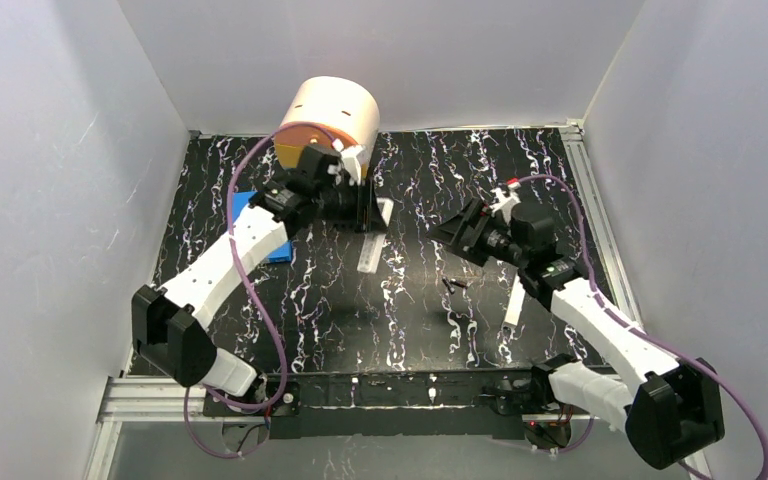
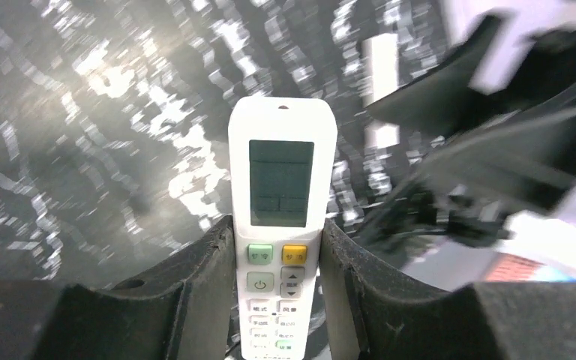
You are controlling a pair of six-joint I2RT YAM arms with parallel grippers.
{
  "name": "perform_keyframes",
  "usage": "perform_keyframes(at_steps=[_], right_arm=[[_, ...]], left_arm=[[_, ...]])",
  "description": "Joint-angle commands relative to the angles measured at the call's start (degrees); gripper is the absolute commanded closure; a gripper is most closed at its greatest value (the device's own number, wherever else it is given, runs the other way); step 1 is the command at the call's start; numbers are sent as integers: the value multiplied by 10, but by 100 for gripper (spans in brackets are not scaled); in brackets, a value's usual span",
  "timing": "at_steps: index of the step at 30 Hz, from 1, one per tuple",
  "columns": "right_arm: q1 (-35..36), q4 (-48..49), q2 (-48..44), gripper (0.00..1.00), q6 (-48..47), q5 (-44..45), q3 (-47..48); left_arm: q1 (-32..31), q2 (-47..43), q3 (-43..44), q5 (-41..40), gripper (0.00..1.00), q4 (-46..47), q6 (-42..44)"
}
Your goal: Load the batteries into the remote control
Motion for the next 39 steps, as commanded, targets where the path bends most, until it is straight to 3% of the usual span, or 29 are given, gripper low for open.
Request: perform_keyframes(at_steps=[1,6,10,15,19,21,23,26,30,33,35,36,38,39], right_arm=[[71,240,7,1,52,-35,13],[112,423,34,1,130,-46,23],[147,435,65,1,133,-42,61],[178,480,85,2,150,-41,82],[181,490,83,17,167,-27,81],[180,549,79,23,187,-17,58],[179,562,74,24,196,-4,43],[180,549,74,28,194,-11,51],[180,475,84,47,153,-39,105],[182,411,94,60,105,-50,137],[181,387,97,65,80,-48,147],[181,365,99,67,59,-49,157],[181,291,105,68,-4,-54,191],[181,258,109,68,-35,-58,209]], left_arm=[[42,-12,72,223,97,56,-101],[56,-9,106,314,95,147,-216],[56,-22,87,349,94,245,-298],[56,-32,84,354,93,279,-324],[57,-42,75,363,93,307,-340],[62,-49,68,366,93,309,-333],[69,-60,56,352,93,303,-328],[73,-67,42,355,92,328,-339],[73,-74,45,346,89,292,-320],[73,-80,48,332,75,270,-308],[74,-83,52,321,53,245,-294],[74,-86,54,311,37,228,-284],[77,-96,64,275,20,173,-248],[81,-100,74,254,6,143,-230]])
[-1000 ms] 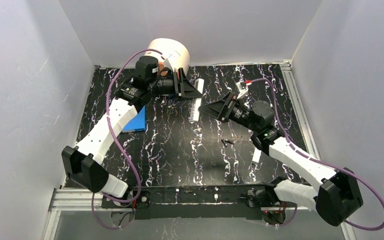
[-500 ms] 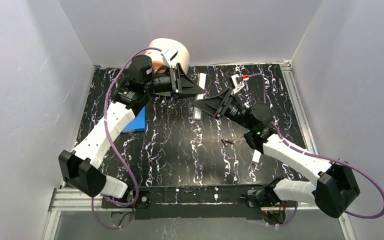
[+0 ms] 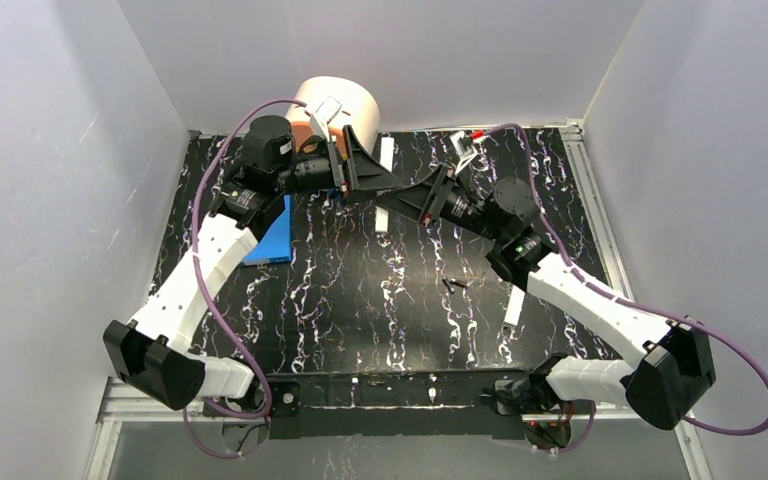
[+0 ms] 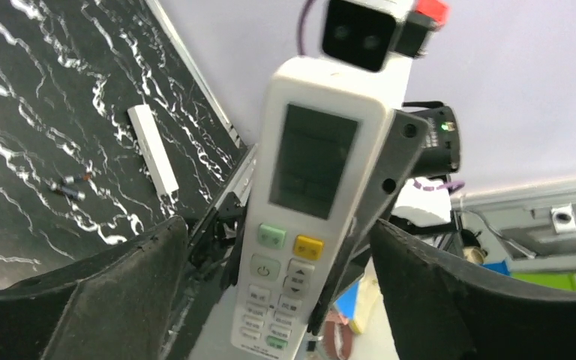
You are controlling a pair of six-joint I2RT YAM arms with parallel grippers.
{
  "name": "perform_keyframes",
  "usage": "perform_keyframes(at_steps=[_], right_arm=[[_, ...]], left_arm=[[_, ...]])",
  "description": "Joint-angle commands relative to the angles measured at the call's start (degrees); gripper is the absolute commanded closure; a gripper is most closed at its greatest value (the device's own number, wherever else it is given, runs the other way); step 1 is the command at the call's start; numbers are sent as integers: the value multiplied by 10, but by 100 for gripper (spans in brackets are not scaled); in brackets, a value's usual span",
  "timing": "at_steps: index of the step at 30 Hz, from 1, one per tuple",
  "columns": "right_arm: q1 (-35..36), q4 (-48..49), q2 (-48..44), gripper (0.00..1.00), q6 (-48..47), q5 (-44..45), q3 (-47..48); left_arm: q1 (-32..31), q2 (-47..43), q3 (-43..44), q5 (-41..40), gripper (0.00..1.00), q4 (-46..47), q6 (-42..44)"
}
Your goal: Load the batteries into the remote control
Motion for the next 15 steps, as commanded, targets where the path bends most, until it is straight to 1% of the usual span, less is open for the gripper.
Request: perform_keyframes(at_steps=[1,4,6,8,10,13,15], right_arm=[[0,-145,12,68,-160,-14,91],[5,-319,32,69,-302,2,177],[18,-431,50,70,-388,38,240],[37,-497,64,71,-449,77,268],[51,-525,70,72,-480,116,274],[71,-511,69,72,-494,145,261],[89,-524,81,72,-514,162,268]], left_arm=[[12,-33,43,-71,2,-144,83],[21,-30,94,-112,2,-244,144],[23,-26,120,-135,1,-298,173],[24,-26,130,-135,2,-330,180],[29,-27,137,-125,2,-362,180],[34,-32,131,-149,1,-397,179],[39,-35,125,-151,2,-400,180]])
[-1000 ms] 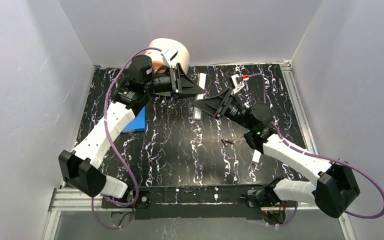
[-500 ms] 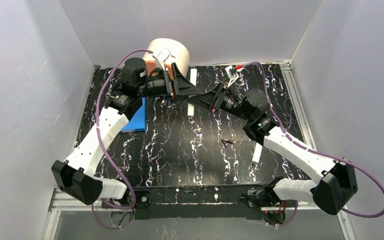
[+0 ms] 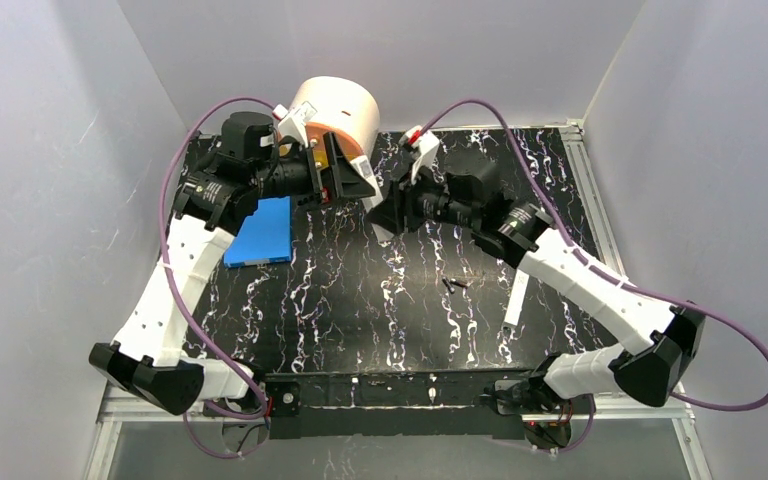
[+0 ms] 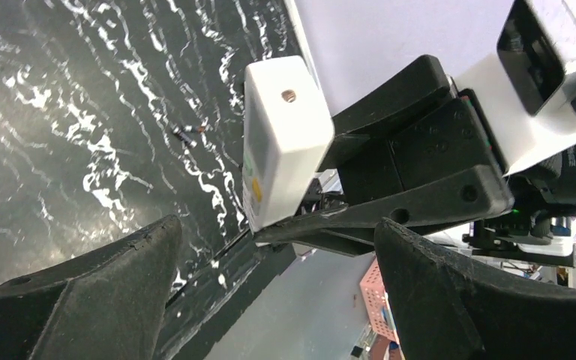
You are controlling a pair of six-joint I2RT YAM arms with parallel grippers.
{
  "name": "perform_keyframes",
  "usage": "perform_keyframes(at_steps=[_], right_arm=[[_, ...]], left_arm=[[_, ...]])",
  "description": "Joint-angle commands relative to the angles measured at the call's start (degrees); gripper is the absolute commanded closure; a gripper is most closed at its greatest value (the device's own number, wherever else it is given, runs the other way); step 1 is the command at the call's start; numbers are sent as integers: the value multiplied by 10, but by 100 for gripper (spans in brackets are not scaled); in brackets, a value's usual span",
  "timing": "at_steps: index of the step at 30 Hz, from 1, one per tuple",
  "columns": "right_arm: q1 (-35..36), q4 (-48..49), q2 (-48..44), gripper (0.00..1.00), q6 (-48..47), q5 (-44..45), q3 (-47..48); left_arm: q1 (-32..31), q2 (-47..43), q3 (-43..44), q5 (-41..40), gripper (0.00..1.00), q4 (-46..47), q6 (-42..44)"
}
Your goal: Load the batteries into the remote control
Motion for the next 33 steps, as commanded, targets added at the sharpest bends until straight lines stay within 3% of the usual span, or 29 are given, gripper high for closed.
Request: perform_keyframes(at_steps=[1,9,13,17,20,24,26,28,33], right_arm=[[39,-70,22,72,-98,69,25],[120,-124,77,72,-163,157,67],[121,-113,74,72,-162,159,64],[122,-108,71,72,-160,159,60],[122,-105,71,72,-160,136,56],[122,-113,79,70,-184,68,54],[122,-115,83,70,-188,43,53],[121,-113,85,69,-189,31,49],[121,-102,81,69,-213,37,38]], left_arm=[[11,-17,2,-23,2,-75,21],[26,20,-11,-41,30,-160,19],[36,17,-32,-40,33,-187,23],[43,9,-51,-30,25,-190,24],[47,13,-57,6,25,-179,21],[48,16,-74,86,38,-149,8],[49,5,-92,91,39,-145,2],[53,-6,-117,92,42,-137,-2],[56,-10,-142,126,59,-124,-8]])
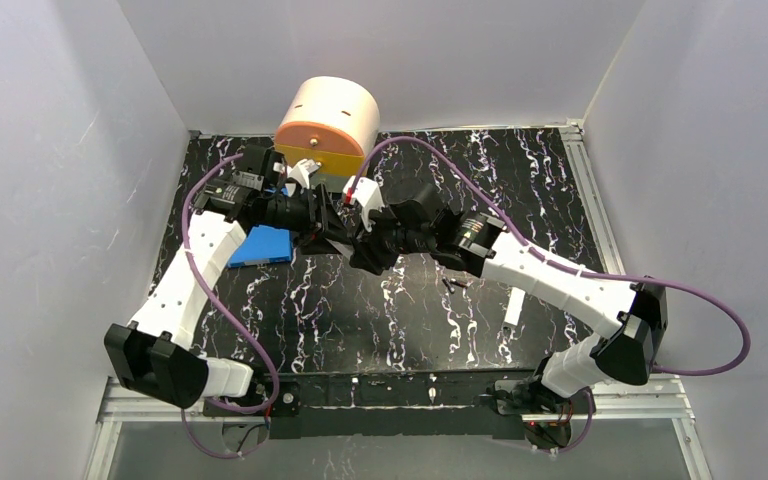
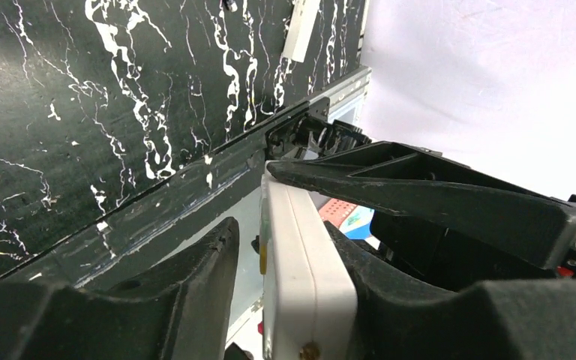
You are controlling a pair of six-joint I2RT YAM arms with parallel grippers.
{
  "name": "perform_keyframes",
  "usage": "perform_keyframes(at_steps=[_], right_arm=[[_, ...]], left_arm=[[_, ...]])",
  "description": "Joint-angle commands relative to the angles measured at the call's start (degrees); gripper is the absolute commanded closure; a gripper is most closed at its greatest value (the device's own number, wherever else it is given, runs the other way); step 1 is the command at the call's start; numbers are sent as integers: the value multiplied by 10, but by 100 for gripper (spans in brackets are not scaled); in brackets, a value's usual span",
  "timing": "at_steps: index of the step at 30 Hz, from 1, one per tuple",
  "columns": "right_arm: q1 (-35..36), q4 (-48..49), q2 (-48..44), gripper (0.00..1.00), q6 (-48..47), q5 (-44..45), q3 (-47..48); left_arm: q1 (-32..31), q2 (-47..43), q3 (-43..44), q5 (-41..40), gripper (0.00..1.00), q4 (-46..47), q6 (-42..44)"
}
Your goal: Load the batteries into the remote control
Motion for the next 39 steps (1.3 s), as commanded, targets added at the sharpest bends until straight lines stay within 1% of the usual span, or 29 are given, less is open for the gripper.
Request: perform_keyframes(at_steps=[1,3,6,8,9,10,11,12,13,14,16,18,20,21,22,24,26,27,30,33,36,37,39], right_arm=[[1,21,-5,69,-31,-17,6],[1,18,-4,69,-36,-19,7],[1,18,-4,69,-41,-27,2],[1,24,-9,68,-43,-30,-7],[1,29,-13,65,-39,-29,-13],[0,31,-15,59,-27,-18,-16],[0,29,-16,49,-14,-2,-16],[0,24,-18,33,7,6,-14],[-1,19,-19,20,23,10,-10],[-4,14,-21,12,39,11,-6],[-15,21,-35,2,70,-1,-12],[-39,65,-72,1,114,-25,-43],[-87,157,-127,1,193,-66,-106],[-124,214,-155,1,250,-88,-144],[-173,302,-185,1,308,-103,-185],[-237,419,-236,1,441,-113,-264],[-273,525,-268,1,580,-116,-333],[-277,555,-272,1,624,-114,-348],[-276,559,-255,2,699,-127,-340],[-276,535,-229,2,713,-151,-302],[-269,538,-209,1,728,-155,-279],[-266,544,-200,2,734,-159,-273],[-263,550,-182,10,738,-164,-260]], left_arm=[[5,-25,-14,53,61,16,-5],[5,-27,-16,57,63,16,-5],[5,-26,-22,68,72,28,-9],[5,-25,-24,74,81,35,-11],[5,-24,-24,77,91,39,-12],[6,-25,-23,79,100,41,-12],[5,-26,-22,80,100,44,-13],[6,-28,-21,82,100,50,-11],[5,-29,-21,86,100,57,-11],[6,-30,-17,88,100,63,-11],[6,-29,-10,91,100,77,-10],[6,-25,-1,95,100,92,-13],[9,-18,10,103,100,108,-15],[10,-15,16,107,100,117,-17],[12,-11,21,111,100,128,-20],[13,-9,31,123,100,160,-30],[14,-11,32,134,100,222,-58],[14,-13,29,141,100,257,-76],[15,-19,12,148,100,362,-155],[15,-21,-3,147,100,443,-217],[15,-18,-11,151,100,486,-261],[15,-17,-14,152,100,497,-270],[14,-15,-18,156,100,516,-287]])
